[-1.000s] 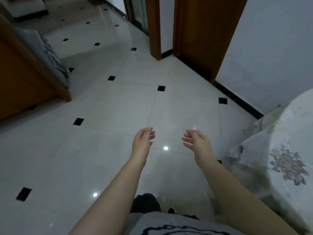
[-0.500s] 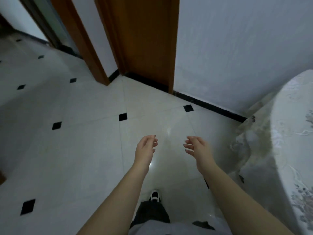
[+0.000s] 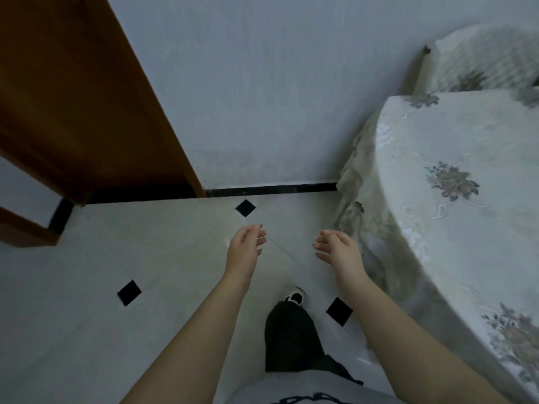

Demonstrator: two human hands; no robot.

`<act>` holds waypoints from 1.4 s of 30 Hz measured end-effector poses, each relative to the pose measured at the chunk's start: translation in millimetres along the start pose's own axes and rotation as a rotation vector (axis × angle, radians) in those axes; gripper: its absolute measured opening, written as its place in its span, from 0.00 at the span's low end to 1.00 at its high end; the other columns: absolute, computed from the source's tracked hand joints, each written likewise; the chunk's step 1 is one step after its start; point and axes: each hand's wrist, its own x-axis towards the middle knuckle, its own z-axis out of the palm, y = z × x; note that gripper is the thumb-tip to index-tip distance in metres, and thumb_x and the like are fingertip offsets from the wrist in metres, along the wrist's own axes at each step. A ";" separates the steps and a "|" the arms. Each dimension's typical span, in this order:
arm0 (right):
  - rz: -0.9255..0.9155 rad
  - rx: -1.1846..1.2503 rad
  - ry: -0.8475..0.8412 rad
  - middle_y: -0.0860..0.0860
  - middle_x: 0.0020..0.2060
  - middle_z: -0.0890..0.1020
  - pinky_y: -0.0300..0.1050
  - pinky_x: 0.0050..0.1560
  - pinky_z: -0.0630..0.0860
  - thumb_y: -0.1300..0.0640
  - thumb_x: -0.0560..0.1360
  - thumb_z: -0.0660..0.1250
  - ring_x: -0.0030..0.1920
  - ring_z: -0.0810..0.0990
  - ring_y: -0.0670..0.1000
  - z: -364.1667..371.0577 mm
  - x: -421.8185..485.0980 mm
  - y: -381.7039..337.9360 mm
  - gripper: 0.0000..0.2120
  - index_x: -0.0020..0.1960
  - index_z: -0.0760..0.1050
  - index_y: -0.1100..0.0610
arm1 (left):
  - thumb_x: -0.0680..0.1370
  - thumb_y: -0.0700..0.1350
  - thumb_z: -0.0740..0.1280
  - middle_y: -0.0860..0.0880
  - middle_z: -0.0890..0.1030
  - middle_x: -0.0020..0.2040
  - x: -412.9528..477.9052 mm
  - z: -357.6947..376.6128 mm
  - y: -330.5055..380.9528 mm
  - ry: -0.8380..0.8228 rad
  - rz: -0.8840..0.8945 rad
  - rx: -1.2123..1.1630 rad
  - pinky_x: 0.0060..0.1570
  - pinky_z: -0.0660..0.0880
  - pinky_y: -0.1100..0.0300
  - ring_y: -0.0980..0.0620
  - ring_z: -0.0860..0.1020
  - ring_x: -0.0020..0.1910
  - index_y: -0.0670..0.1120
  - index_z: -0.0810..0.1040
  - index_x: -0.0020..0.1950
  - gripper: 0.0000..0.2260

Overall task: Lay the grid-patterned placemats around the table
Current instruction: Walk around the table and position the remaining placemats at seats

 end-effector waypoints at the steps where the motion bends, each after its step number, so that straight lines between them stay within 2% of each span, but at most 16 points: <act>1: 0.001 0.020 0.024 0.56 0.45 0.81 0.51 0.51 0.79 0.57 0.79 0.61 0.46 0.81 0.55 1.2 14.5 -4.7 0.07 0.47 0.77 0.58 | 0.80 0.48 0.61 0.48 0.81 0.53 16.8 9.9 5.3 -0.029 0.000 0.017 0.59 0.75 0.50 0.51 0.80 0.54 0.48 0.78 0.51 0.08; 6: 0.012 0.129 0.131 0.55 0.42 0.80 0.45 0.41 0.76 0.59 0.79 0.61 0.40 0.79 0.51 3.9 92.4 -49.0 0.08 0.48 0.78 0.59 | 0.80 0.49 0.62 0.47 0.82 0.52 102.7 72.6 49.6 -0.164 0.005 0.108 0.57 0.76 0.52 0.50 0.80 0.54 0.47 0.79 0.50 0.09; 9: -0.031 0.149 0.191 0.56 0.42 0.81 0.42 0.39 0.75 0.58 0.78 0.62 0.39 0.79 0.51 -7.8 129.6 -87.9 0.09 0.50 0.78 0.61 | 0.80 0.47 0.61 0.47 0.82 0.52 148.8 116.9 92.8 -0.234 0.047 0.104 0.57 0.74 0.52 0.48 0.80 0.55 0.48 0.78 0.48 0.08; 14: -0.108 0.258 0.360 0.56 0.43 0.82 0.50 0.48 0.78 0.58 0.78 0.62 0.45 0.82 0.54 -51.8 171.1 -138.4 0.07 0.49 0.78 0.59 | 0.81 0.46 0.60 0.45 0.82 0.52 193.6 203.6 141.5 -0.403 0.109 0.125 0.58 0.74 0.50 0.47 0.80 0.55 0.48 0.78 0.48 0.08; 19: -0.082 0.366 0.538 0.57 0.48 0.82 0.51 0.49 0.80 0.57 0.78 0.63 0.48 0.83 0.55 -99.9 197.2 -152.2 0.06 0.49 0.78 0.57 | 0.81 0.46 0.60 0.47 0.82 0.50 211.0 278.1 154.3 -0.574 0.091 0.210 0.57 0.74 0.51 0.47 0.80 0.54 0.49 0.78 0.48 0.08; 23: -0.076 0.468 0.678 0.57 0.46 0.81 0.50 0.48 0.79 0.58 0.78 0.63 0.45 0.82 0.55 -129.2 211.4 -157.3 0.09 0.53 0.77 0.61 | 0.80 0.45 0.62 0.46 0.82 0.50 219.9 334.1 158.5 -0.683 0.051 0.247 0.52 0.73 0.54 0.50 0.80 0.49 0.47 0.79 0.49 0.07; 26: -0.072 0.539 0.771 0.57 0.43 0.80 0.46 0.42 0.77 0.59 0.78 0.63 0.43 0.81 0.54 -145.7 224.3 -159.7 0.07 0.49 0.78 0.61 | 0.80 0.46 0.62 0.46 0.82 0.51 231.9 376.4 160.0 -0.784 0.017 0.279 0.49 0.73 0.57 0.49 0.80 0.51 0.45 0.78 0.53 0.08; 31: -0.047 0.648 0.947 0.57 0.38 0.80 0.46 0.40 0.75 0.61 0.78 0.62 0.38 0.79 0.54 -166.9 248.5 -170.8 0.08 0.52 0.76 0.65 | 0.80 0.46 0.62 0.46 0.82 0.52 251.0 442.9 166.9 -0.959 0.011 0.380 0.53 0.74 0.53 0.48 0.80 0.53 0.46 0.78 0.54 0.09; 38: -0.007 0.720 1.176 0.56 0.43 0.81 0.45 0.40 0.77 0.59 0.78 0.62 0.45 0.81 0.54 -186.3 285.8 -186.2 0.10 0.54 0.78 0.63 | 0.81 0.47 0.61 0.46 0.81 0.53 271.6 517.2 189.0 -1.183 0.021 0.493 0.56 0.74 0.52 0.48 0.80 0.54 0.47 0.78 0.52 0.08; 42: -0.022 0.767 1.264 0.56 0.45 0.81 0.44 0.40 0.76 0.59 0.78 0.62 0.44 0.81 0.53 -191.6 303.3 -196.9 0.09 0.53 0.77 0.61 | 0.80 0.47 0.62 0.46 0.82 0.52 283.4 556.2 198.5 -1.260 0.012 0.532 0.57 0.74 0.51 0.47 0.80 0.54 0.47 0.79 0.54 0.08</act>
